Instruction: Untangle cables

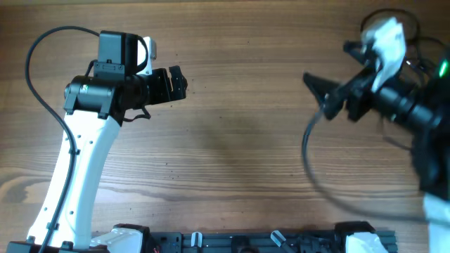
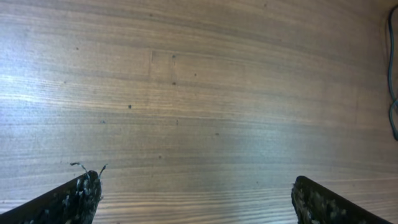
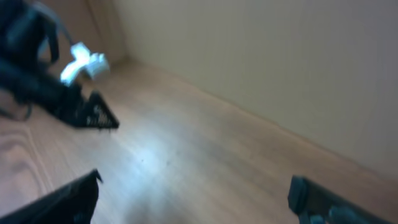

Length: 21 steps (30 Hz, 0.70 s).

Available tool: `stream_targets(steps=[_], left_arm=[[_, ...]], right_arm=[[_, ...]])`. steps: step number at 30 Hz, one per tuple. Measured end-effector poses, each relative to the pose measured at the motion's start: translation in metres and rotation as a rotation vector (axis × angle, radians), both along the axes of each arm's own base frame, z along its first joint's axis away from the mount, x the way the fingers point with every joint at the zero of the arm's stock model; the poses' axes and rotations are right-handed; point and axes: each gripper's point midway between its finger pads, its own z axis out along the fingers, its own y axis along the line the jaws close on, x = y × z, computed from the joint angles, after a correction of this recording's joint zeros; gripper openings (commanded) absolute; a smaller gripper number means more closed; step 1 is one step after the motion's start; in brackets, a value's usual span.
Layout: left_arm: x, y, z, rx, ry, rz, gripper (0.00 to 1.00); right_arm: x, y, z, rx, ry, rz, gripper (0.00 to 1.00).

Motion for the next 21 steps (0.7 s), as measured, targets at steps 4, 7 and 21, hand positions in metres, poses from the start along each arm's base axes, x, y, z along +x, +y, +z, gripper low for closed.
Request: stream_targets(steps=[4, 7, 21], left_arm=[[0.0, 0.0, 0.0, 0.001, 0.0, 0.0, 1.0], [0.0, 0.0, 0.0, 0.001, 0.0, 0.001, 1.0], [0.0, 0.0, 0.0, 0.001, 0.0, 0.001, 1.0]], right_arm=[[-0.015, -0.005, -0.031, -0.016, -0.184, -0.05, 1.0], [-0.025, -0.015, -0.048, -0.011, -0.375, -0.111, 1.0], [-0.053, -0.039, -0.19, -0.008, -0.522, -0.253, 1.0]])
